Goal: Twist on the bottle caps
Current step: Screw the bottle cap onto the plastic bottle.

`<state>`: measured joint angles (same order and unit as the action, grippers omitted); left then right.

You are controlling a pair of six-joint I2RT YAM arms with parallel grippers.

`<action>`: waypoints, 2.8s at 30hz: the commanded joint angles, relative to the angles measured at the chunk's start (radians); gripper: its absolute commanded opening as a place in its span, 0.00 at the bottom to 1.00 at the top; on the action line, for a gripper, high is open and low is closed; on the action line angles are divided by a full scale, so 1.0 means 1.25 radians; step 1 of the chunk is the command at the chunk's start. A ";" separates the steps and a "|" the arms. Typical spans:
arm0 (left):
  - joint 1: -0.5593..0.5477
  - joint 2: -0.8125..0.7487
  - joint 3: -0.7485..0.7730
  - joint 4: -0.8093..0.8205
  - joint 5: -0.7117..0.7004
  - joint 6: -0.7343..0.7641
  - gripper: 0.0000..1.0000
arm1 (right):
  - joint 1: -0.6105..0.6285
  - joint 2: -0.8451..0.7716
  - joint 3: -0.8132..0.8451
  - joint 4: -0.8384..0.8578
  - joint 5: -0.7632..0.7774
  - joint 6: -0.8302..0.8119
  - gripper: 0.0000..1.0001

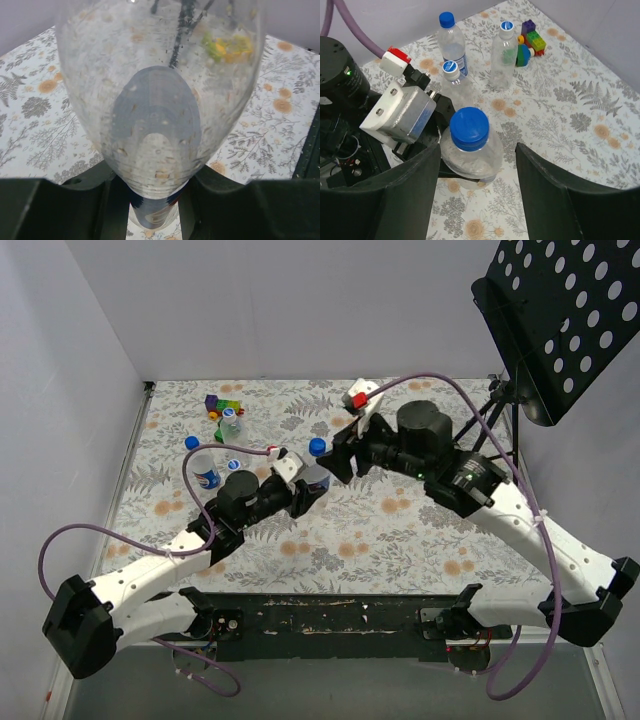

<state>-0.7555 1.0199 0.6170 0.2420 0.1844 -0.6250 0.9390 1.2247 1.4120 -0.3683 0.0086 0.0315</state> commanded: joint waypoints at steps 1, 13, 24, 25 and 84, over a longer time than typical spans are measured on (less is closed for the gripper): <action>0.013 0.022 0.038 0.000 0.172 -0.009 0.25 | -0.137 -0.058 0.039 -0.027 -0.363 -0.105 0.69; 0.017 0.059 0.066 -0.024 0.545 0.025 0.29 | -0.257 0.010 0.097 -0.187 -0.836 -0.366 0.65; 0.017 0.060 0.066 -0.024 0.563 0.029 0.29 | -0.257 0.034 0.114 -0.217 -0.938 -0.395 0.57; 0.017 0.060 0.067 -0.027 0.564 0.029 0.29 | -0.257 0.036 0.114 -0.216 -0.942 -0.393 0.56; 0.047 0.063 0.135 -0.341 0.540 0.291 0.32 | 0.026 0.023 0.312 -0.595 -0.385 -0.670 0.72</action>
<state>-0.6994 1.0885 0.7429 -0.1364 0.7715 -0.3058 0.9726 1.1980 1.7058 -0.9997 -0.3717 -0.6239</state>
